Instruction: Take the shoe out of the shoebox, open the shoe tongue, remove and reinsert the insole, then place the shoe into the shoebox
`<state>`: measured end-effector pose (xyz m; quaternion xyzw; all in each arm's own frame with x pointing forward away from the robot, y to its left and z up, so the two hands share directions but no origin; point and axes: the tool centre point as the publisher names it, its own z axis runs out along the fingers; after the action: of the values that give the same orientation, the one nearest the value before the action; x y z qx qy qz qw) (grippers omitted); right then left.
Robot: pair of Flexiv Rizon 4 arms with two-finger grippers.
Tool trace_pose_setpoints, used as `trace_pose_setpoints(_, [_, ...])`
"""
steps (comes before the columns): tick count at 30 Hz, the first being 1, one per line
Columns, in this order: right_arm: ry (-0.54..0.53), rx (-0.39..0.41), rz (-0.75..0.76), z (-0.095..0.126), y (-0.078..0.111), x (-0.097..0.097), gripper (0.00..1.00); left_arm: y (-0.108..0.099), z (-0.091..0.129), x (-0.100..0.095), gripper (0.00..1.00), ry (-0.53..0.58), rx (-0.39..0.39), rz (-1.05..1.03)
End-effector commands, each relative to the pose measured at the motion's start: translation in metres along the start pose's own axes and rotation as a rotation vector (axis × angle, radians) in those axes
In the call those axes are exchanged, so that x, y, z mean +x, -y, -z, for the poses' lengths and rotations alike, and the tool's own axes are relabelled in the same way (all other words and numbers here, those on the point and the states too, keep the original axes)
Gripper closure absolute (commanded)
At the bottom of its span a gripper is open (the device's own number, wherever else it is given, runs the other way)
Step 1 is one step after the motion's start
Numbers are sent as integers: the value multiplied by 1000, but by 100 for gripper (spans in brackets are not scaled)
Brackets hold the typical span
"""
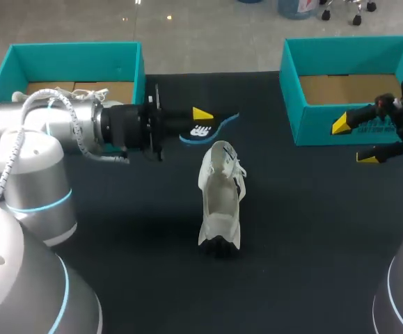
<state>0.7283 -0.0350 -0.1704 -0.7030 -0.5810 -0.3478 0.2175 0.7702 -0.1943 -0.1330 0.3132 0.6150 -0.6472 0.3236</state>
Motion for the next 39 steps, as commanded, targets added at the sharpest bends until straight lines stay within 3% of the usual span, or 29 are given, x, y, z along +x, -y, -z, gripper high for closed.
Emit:
trace_pose_setpoints(1, [3,-2,-1,0,1,0,0,-3,2,-5,100,-40,5,7])
trace_pose_setpoints(15, [3,-2,-1,0,1,0,0,-3,2,-5,100,-40,5,7])
trace_pose_setpoints(27, [3,-2,-1,0,1,0,0,19,0,32,100,-111,-51,108])
trace_pose_setpoints(39, [3,-2,-1,0,1,0,0,19,15,95,100,-184,-51,202])
